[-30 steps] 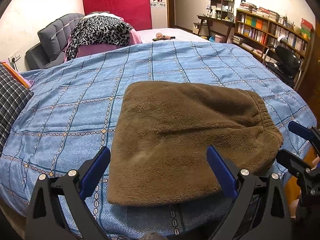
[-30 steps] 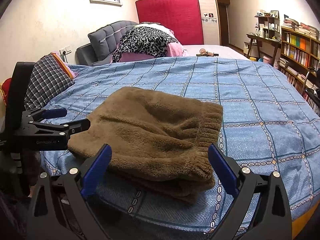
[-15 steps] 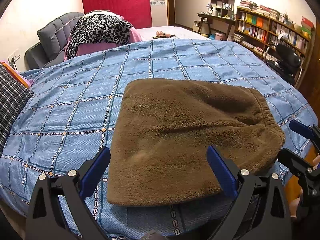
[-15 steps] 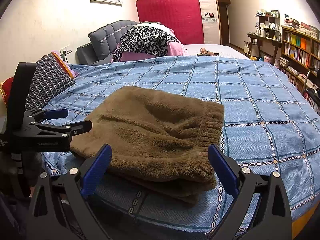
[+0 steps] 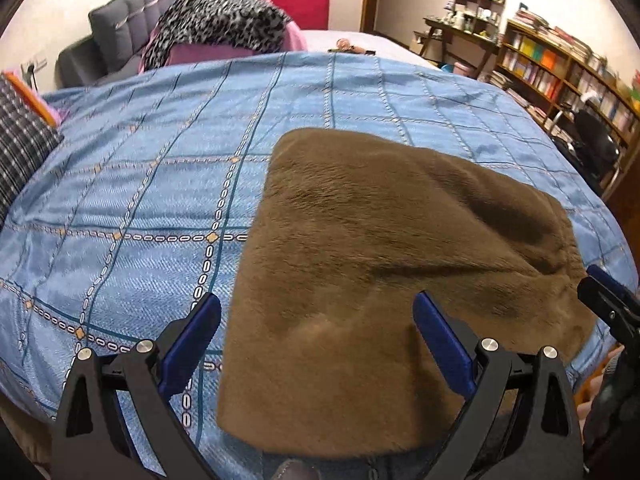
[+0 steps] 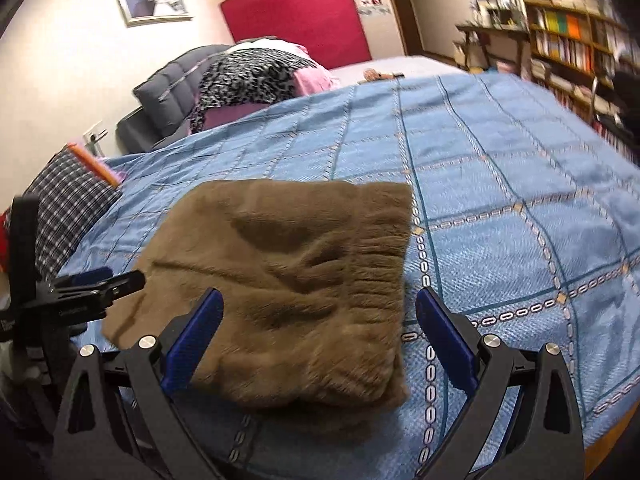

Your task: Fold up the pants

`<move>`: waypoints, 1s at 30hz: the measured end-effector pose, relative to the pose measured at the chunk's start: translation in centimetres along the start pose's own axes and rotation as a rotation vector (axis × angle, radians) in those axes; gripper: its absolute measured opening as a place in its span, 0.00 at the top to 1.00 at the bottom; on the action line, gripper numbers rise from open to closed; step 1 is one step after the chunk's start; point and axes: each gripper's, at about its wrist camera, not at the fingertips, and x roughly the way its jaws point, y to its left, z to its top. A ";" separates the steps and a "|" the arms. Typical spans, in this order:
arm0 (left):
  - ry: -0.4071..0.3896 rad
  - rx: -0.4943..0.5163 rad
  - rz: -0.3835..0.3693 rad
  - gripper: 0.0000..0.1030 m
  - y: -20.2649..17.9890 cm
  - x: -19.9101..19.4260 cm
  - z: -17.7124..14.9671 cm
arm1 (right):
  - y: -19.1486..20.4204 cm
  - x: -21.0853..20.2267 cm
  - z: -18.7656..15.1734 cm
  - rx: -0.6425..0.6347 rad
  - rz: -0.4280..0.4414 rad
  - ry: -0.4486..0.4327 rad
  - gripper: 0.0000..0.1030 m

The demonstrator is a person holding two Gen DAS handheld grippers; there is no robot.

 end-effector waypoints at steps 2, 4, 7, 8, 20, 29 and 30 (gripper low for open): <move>0.021 -0.012 -0.006 0.07 0.7 1.0 0.3 | -1.0 1.1 0.1 0.031 0.005 0.024 0.05; 0.040 -0.021 -0.018 0.07 1.2 1.9 0.4 | -1.8 2.1 0.3 0.062 0.015 0.050 0.05; 0.069 -0.048 -0.089 0.07 2.1 3.1 0.9 | -2.9 3.5 0.3 0.101 0.039 0.090 0.05; 0.078 -0.058 -0.112 0.07 2.4 3.4 1.0 | -3.2 3.9 0.3 0.112 0.048 0.102 0.05; 0.281 -0.300 -0.494 0.05 7.2 7.7 0.3 | -5.6 8.2 0.5 0.249 0.244 0.243 0.03; 0.289 -0.260 -0.573 0.10 6.9 7.6 0.4 | -4.4 9.5 1.2 0.207 0.327 0.296 0.12; 0.289 -0.259 -0.579 0.13 6.9 7.6 0.5 | -4.3 9.4 1.2 0.202 0.327 0.296 0.19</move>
